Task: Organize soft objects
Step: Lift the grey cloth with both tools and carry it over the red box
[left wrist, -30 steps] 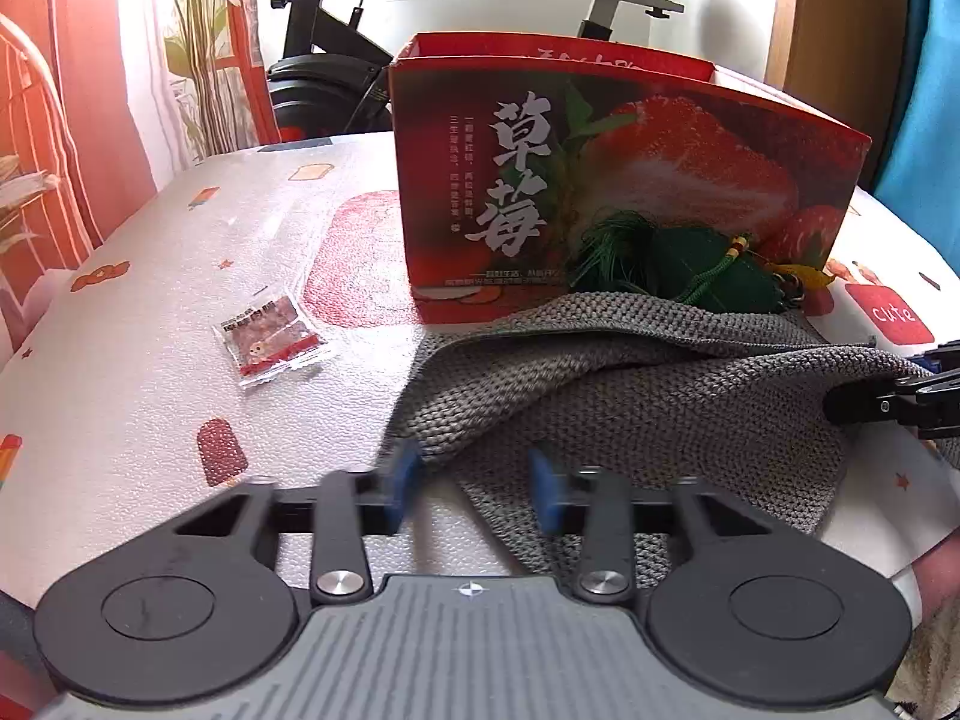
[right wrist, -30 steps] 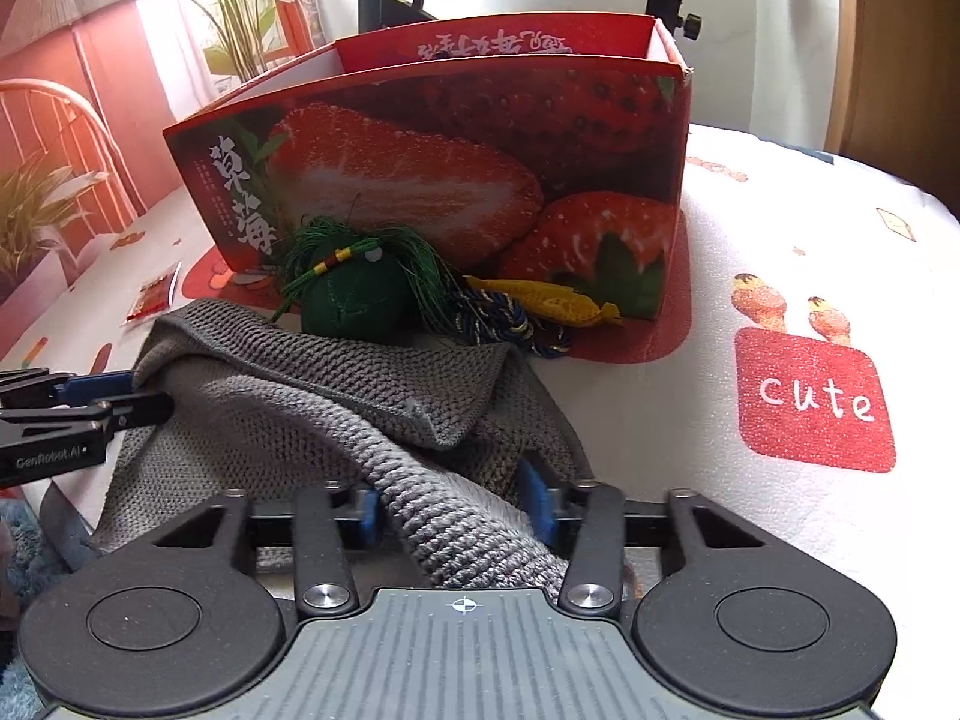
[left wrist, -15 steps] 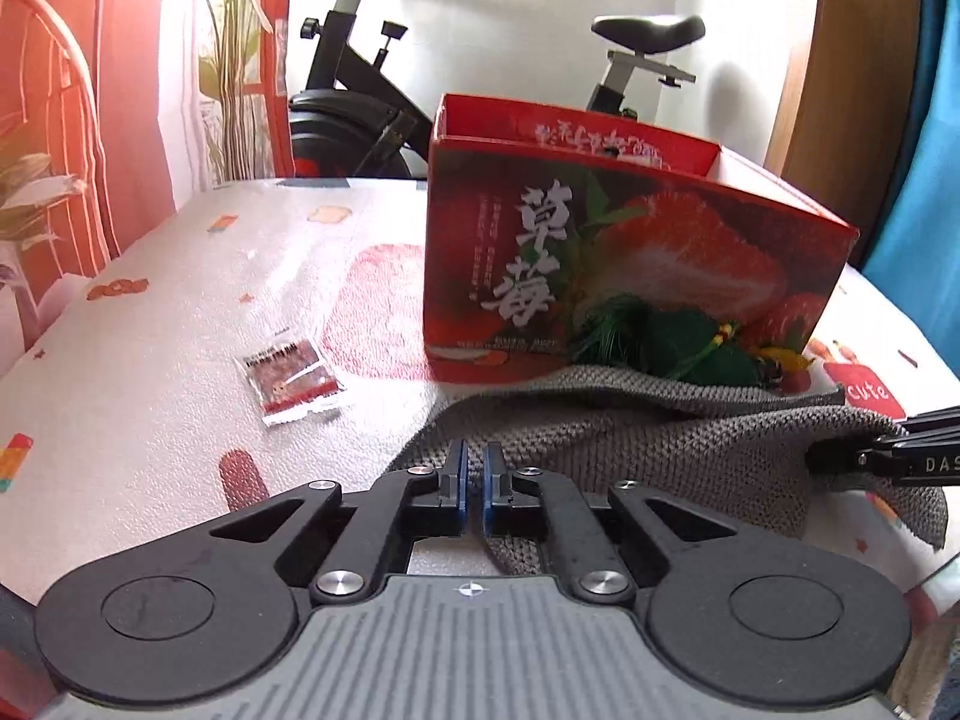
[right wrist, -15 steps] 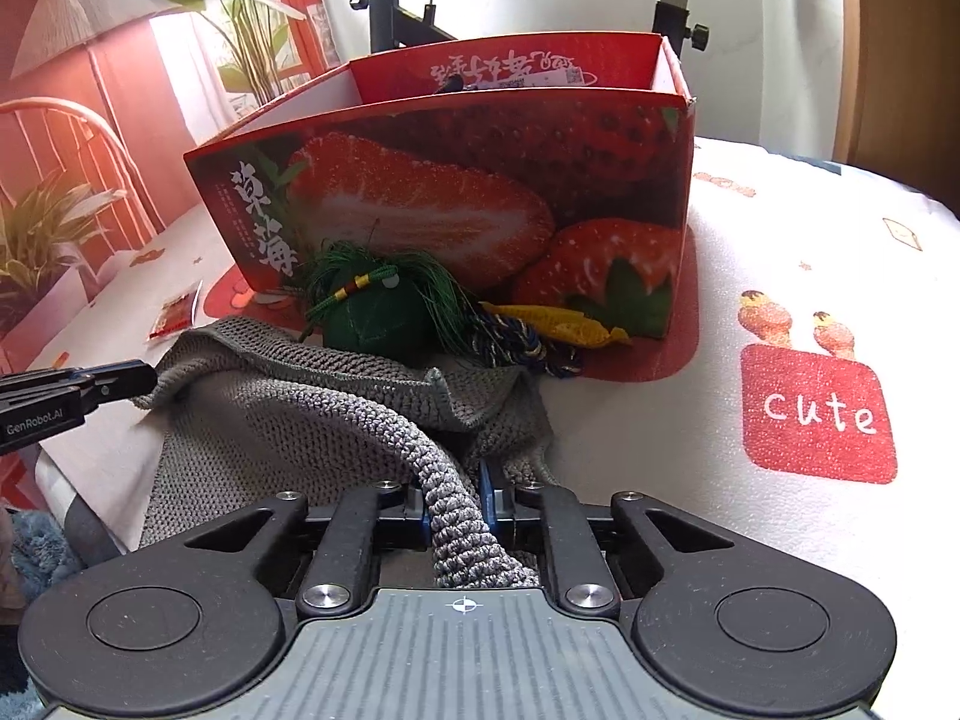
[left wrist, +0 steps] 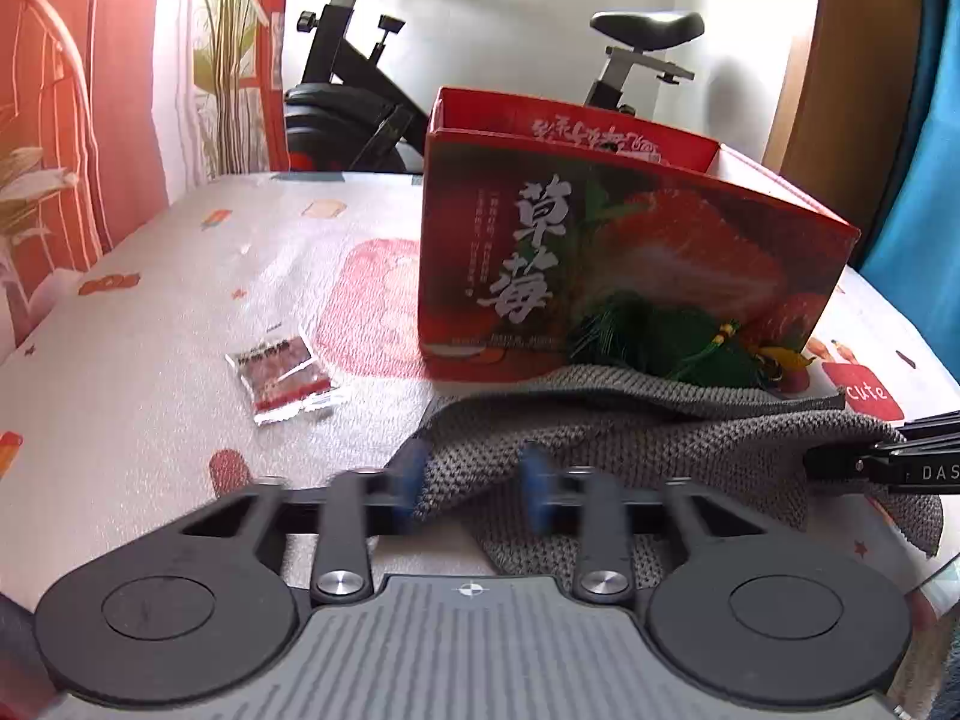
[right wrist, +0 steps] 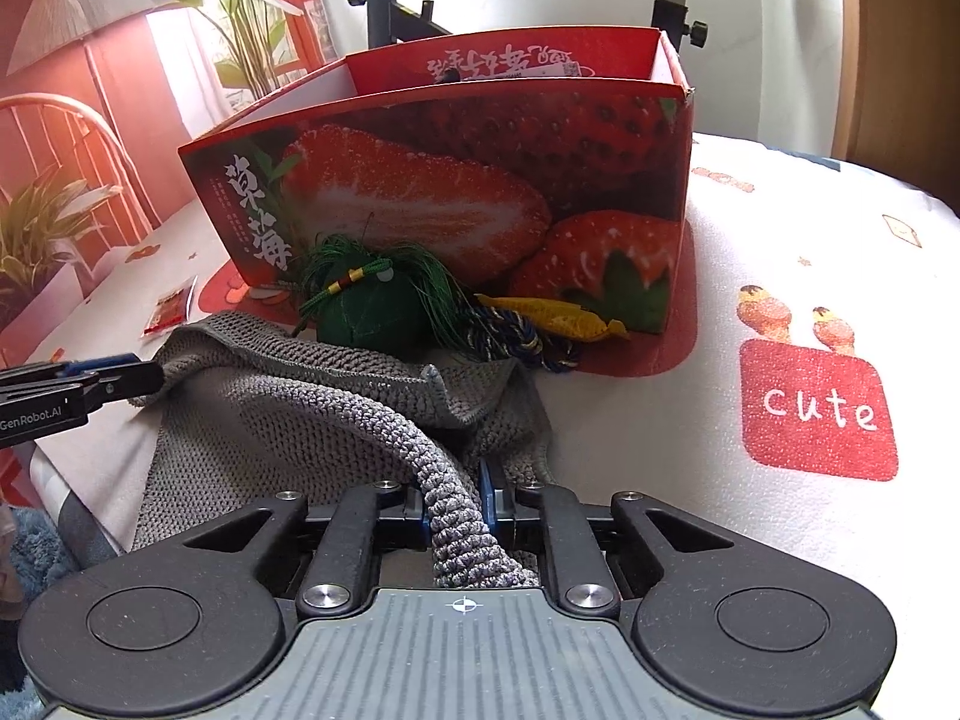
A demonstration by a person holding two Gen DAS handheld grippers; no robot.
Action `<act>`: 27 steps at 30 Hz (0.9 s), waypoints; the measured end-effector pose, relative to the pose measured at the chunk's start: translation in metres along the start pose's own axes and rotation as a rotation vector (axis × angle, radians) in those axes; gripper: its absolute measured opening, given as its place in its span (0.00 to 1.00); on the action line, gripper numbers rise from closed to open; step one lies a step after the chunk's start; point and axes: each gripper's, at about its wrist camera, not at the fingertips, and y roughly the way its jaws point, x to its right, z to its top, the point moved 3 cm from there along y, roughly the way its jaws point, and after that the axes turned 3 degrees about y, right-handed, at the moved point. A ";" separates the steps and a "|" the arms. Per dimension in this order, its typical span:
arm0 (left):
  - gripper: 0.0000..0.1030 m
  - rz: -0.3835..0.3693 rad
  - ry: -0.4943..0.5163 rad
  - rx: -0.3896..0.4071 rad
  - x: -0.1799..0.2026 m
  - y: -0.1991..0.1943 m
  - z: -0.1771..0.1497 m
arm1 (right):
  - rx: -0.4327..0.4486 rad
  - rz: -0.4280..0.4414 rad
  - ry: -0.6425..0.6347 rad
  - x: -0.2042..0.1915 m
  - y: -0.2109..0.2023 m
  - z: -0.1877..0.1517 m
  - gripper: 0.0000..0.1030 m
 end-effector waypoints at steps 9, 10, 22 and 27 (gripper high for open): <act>0.67 -0.043 0.037 -0.034 -0.005 0.026 0.001 | -0.009 0.002 0.011 0.001 0.003 -0.001 0.13; 0.67 -0.050 0.038 -0.035 -0.006 0.029 0.002 | -0.010 0.002 0.011 0.001 0.003 -0.001 0.13; 0.12 -0.069 0.007 0.017 -0.011 0.020 0.001 | -0.021 0.005 0.007 0.005 0.004 0.000 0.26; 0.11 -0.063 -0.029 0.091 -0.014 -0.002 0.008 | -0.015 0.013 -0.003 0.003 -0.001 -0.001 0.26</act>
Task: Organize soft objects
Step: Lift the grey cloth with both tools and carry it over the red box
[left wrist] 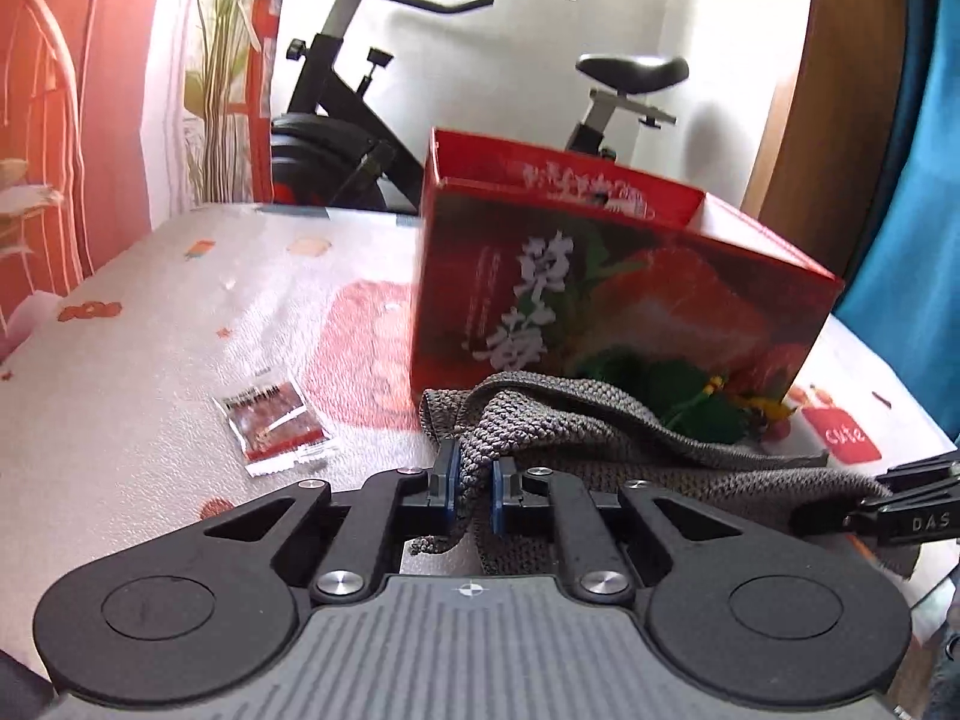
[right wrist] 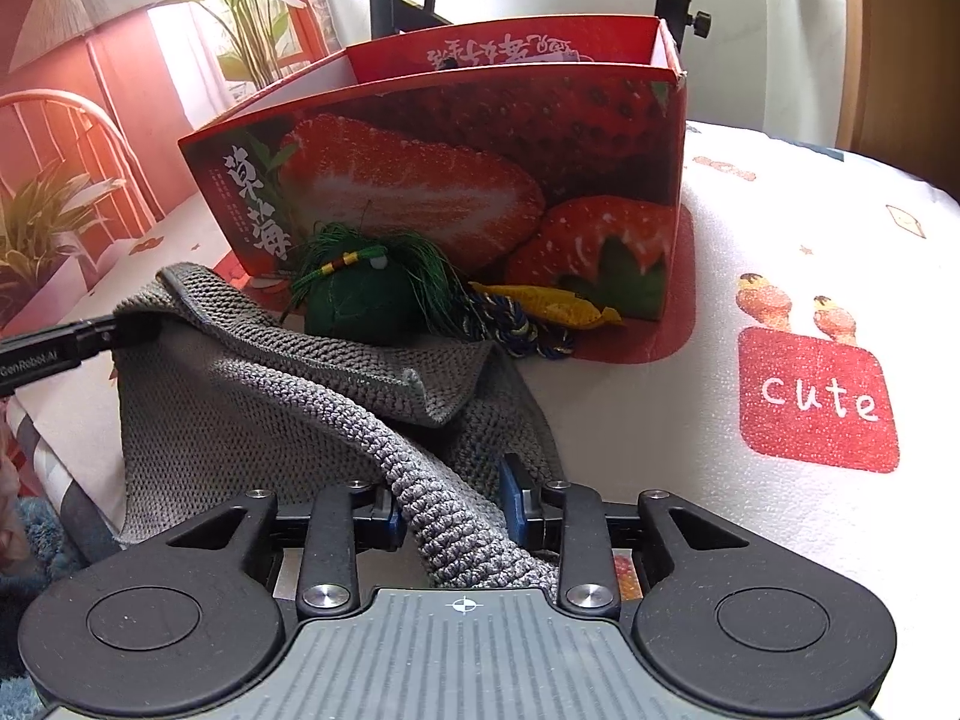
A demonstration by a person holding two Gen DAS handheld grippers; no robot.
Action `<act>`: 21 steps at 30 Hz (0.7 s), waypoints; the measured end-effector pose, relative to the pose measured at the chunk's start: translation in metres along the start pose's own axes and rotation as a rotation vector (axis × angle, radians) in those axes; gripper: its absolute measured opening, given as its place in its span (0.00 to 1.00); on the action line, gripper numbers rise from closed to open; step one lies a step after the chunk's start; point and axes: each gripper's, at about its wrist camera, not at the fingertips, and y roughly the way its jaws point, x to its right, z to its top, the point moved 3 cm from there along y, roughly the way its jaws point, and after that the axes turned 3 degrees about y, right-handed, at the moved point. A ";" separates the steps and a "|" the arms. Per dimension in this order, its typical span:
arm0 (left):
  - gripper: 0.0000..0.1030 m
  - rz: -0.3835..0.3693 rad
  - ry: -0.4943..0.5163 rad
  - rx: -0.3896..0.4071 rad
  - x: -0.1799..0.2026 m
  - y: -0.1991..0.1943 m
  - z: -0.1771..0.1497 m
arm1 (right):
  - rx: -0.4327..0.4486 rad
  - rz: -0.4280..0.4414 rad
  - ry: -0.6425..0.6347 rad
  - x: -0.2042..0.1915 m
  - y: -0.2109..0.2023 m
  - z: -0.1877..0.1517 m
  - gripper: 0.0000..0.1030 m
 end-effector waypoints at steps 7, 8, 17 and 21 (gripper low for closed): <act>0.11 -0.003 -0.018 0.072 0.005 -0.018 0.021 | 0.054 0.039 -0.036 -0.008 -0.020 0.015 0.05; 0.11 -0.005 -0.026 0.084 0.004 -0.021 0.026 | 0.070 0.046 -0.038 -0.010 -0.025 0.021 0.05; 0.11 -0.010 -0.018 0.259 0.012 -0.060 0.093 | 0.250 0.095 -0.086 -0.024 -0.082 0.089 0.05; 0.11 -0.022 -0.017 0.318 0.017 -0.070 0.124 | 0.311 0.096 -0.115 -0.029 -0.101 0.119 0.05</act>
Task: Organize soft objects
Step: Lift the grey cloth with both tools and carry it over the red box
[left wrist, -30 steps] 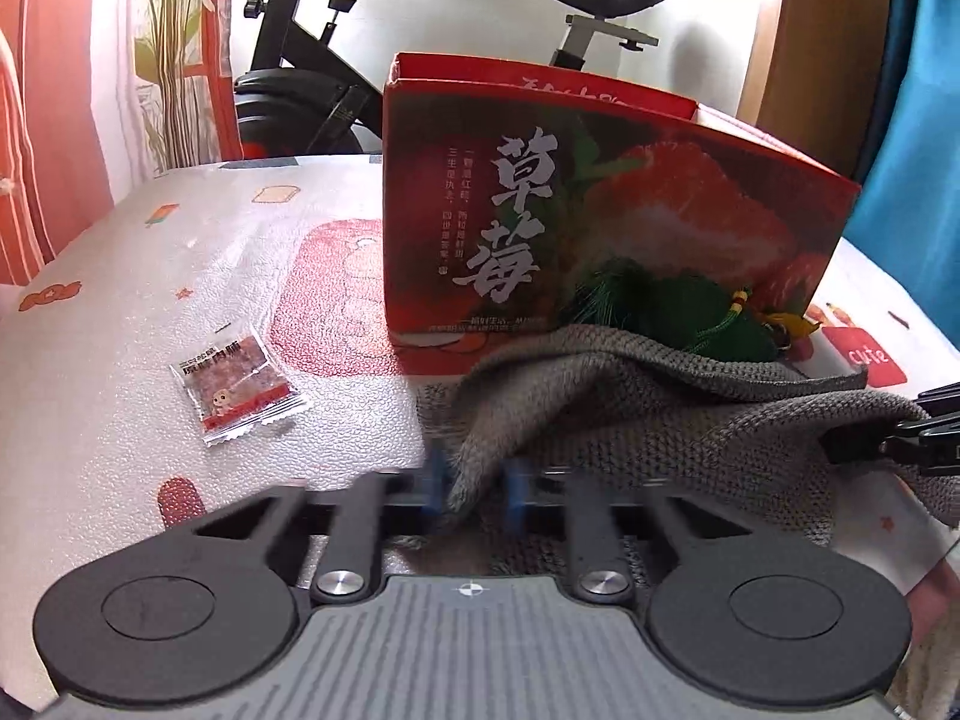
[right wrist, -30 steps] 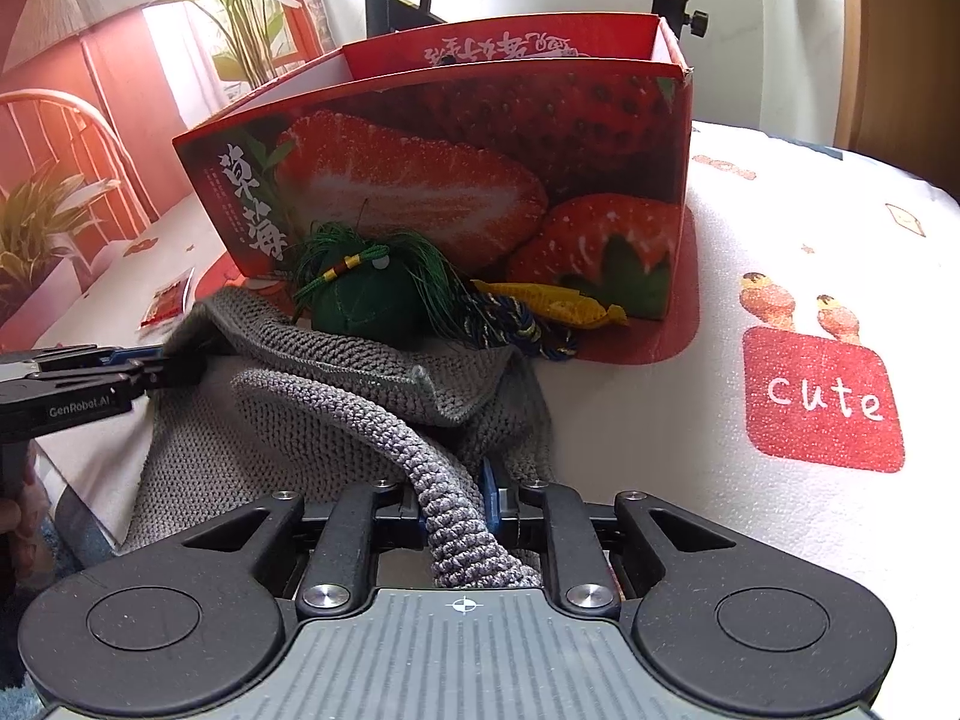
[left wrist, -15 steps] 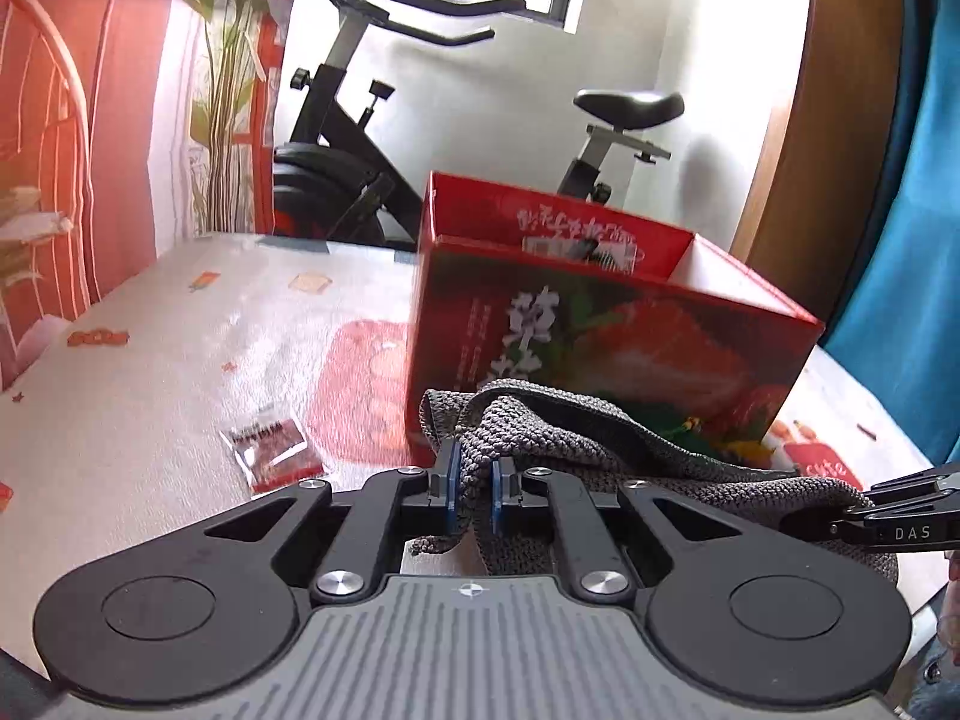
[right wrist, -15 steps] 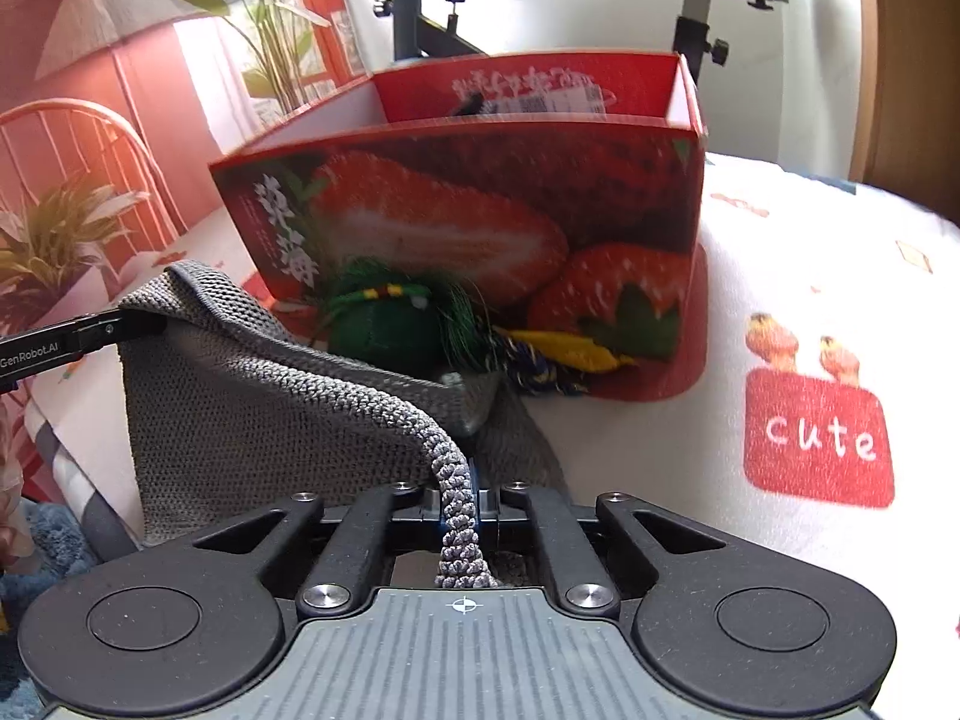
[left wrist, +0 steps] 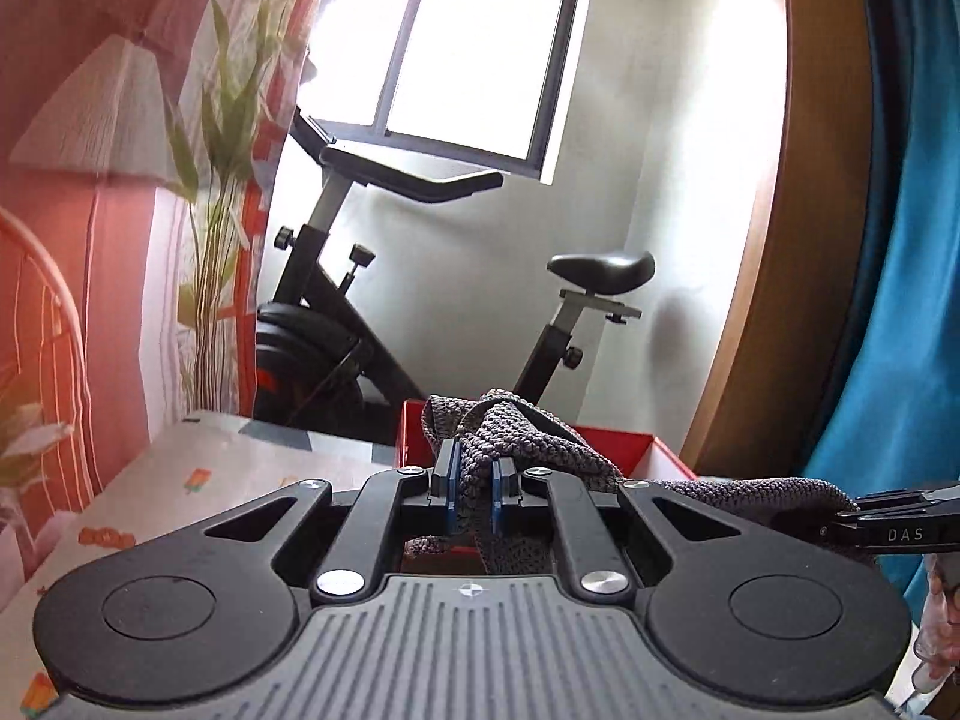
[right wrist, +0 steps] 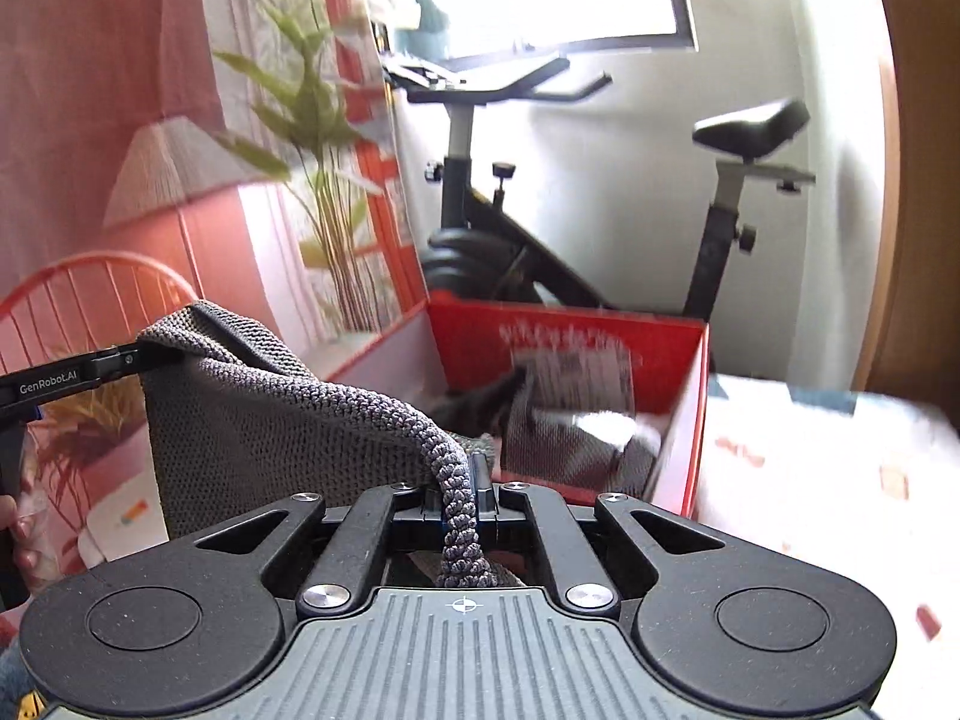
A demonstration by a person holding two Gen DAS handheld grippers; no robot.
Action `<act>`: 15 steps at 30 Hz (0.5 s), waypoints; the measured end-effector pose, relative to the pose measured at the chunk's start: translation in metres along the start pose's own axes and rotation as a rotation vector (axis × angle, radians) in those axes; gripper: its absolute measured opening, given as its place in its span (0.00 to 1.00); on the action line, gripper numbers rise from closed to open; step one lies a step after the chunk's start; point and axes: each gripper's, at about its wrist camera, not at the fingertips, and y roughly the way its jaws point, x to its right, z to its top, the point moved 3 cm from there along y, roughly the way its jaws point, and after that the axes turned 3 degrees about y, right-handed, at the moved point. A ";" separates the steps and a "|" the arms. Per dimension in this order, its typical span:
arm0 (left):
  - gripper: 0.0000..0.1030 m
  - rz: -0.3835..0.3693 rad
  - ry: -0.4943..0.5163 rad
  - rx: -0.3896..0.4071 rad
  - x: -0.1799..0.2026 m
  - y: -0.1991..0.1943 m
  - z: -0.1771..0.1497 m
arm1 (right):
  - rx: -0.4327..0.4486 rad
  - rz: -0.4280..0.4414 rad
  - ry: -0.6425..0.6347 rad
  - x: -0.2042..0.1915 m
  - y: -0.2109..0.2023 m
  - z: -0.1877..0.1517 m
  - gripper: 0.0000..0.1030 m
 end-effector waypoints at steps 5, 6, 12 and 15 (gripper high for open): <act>0.11 -0.011 0.001 0.048 0.005 0.004 0.027 | 0.064 -0.007 -0.037 -0.002 -0.009 0.039 0.05; 0.11 -0.015 -0.006 0.052 0.005 0.006 0.031 | 0.073 -0.010 -0.044 -0.002 -0.009 0.045 0.05; 0.11 -0.036 -0.029 0.049 0.001 0.027 0.052 | 0.106 -0.031 -0.062 0.007 -0.001 0.080 0.05; 0.11 -0.040 -0.016 0.051 0.000 0.043 0.062 | 0.125 -0.045 -0.036 0.018 0.009 0.096 0.05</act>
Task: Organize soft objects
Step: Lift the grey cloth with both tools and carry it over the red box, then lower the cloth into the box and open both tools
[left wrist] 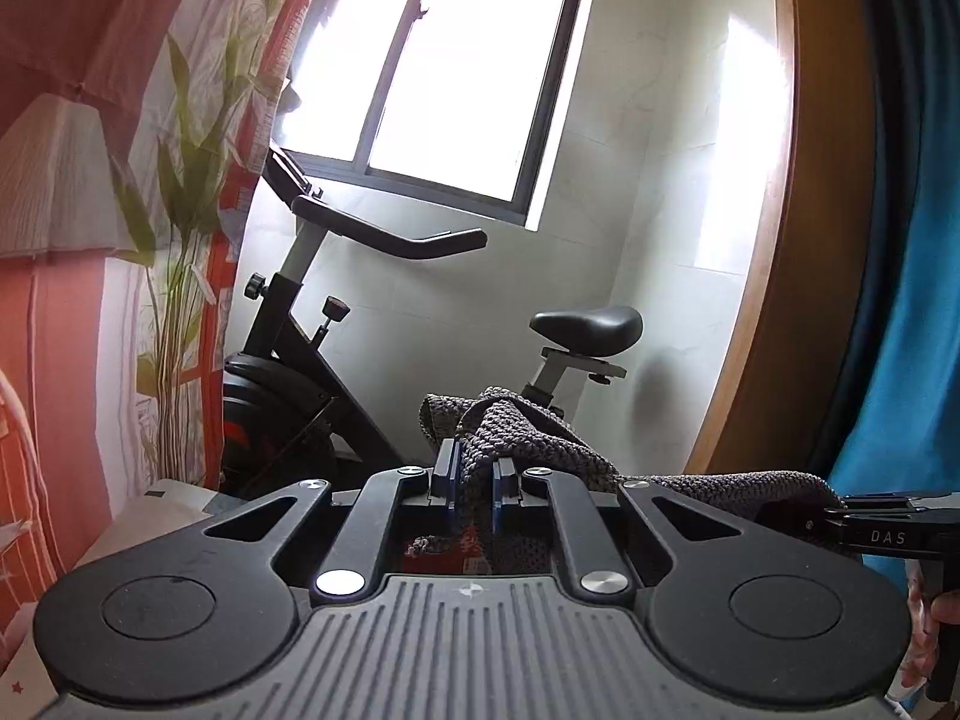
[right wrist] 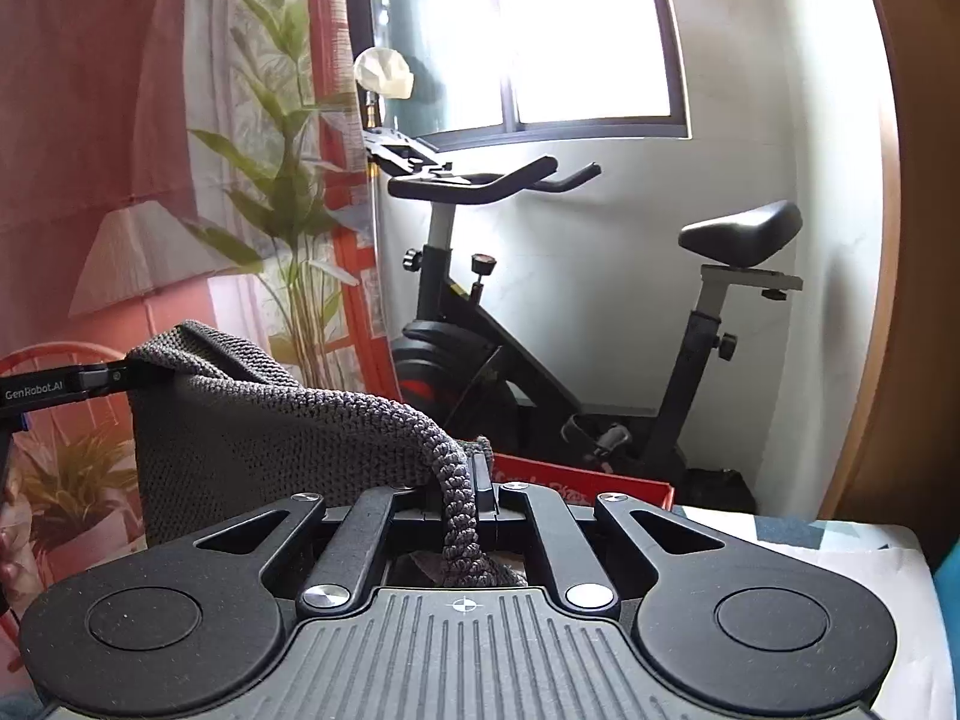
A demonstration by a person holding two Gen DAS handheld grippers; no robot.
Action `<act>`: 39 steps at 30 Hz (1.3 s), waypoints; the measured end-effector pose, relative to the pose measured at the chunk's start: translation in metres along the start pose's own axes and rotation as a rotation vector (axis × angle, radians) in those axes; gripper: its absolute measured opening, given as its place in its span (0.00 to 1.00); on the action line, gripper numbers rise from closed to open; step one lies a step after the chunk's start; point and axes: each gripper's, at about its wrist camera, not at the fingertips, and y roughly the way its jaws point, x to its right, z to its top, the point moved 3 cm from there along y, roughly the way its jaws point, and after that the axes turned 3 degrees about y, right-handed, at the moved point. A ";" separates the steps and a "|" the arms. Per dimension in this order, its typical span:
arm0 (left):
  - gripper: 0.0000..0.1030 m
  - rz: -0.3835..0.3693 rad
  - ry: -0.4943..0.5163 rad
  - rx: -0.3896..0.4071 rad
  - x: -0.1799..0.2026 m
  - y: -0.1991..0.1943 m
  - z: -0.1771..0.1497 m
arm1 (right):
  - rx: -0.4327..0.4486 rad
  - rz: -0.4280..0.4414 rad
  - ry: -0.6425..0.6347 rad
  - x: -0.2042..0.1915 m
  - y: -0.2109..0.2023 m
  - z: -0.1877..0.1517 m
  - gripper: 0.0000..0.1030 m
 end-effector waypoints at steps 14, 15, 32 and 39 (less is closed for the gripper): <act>0.11 0.016 0.041 -0.169 -0.008 0.113 -0.017 | -0.067 -0.138 -0.036 0.038 0.094 -0.010 0.05; 0.11 0.018 0.045 -0.186 -0.008 0.119 -0.022 | -0.087 -0.137 -0.035 0.039 0.102 -0.016 0.05; 0.13 -0.019 0.126 -0.432 -0.004 0.164 -0.086 | -0.368 -0.059 0.022 0.038 0.168 -0.093 0.05; 0.43 -0.025 0.133 -0.453 -0.006 0.161 -0.083 | -0.455 -0.041 0.131 0.045 0.175 -0.100 0.10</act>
